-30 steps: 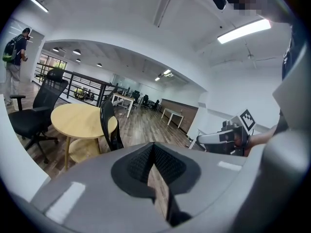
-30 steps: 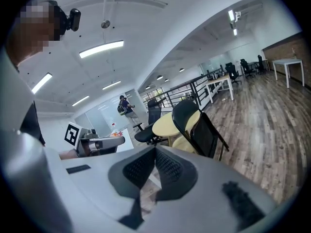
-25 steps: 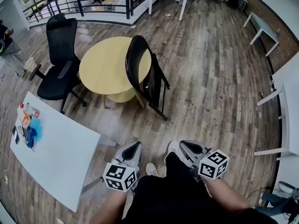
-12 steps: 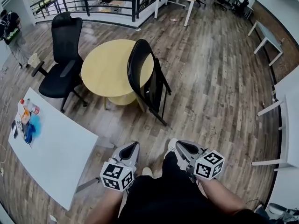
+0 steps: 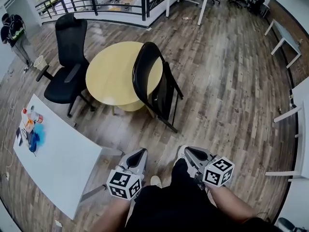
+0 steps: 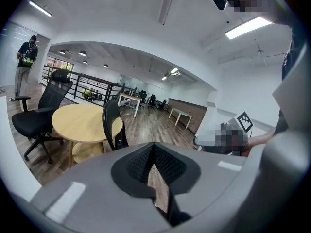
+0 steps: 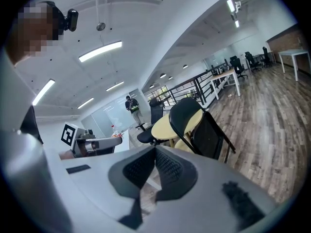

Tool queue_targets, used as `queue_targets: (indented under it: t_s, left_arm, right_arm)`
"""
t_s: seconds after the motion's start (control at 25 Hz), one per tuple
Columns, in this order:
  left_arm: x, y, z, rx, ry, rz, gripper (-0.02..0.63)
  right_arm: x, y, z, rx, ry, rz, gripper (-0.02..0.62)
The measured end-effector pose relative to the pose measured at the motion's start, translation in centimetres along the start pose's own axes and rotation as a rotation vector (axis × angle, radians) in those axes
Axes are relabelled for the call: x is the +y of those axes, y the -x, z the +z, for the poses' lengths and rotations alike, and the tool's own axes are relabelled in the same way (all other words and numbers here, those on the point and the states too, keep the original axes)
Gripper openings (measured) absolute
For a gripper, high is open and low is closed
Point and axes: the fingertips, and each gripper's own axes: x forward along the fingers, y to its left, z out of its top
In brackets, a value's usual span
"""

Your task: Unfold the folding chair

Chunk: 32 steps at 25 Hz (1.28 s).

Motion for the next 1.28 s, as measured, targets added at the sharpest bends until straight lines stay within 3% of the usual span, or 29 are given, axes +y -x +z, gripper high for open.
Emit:
queue_targets:
  t_s: [0.76,1.28]
  left_arm:
    - [-0.5,-12.7,7.1,0.030,-0.012,0.036,0.008]
    - [-3.1,-22.0,9.6,0.093,-0.046,0.076,0.008]
  right_arm:
    - [-12.3,-2.8,6.6,0.028,-0.031,0.034,0.005]
    - [-20.5,-2.9,10.8,0.027,-0.025,0.123,0.005]
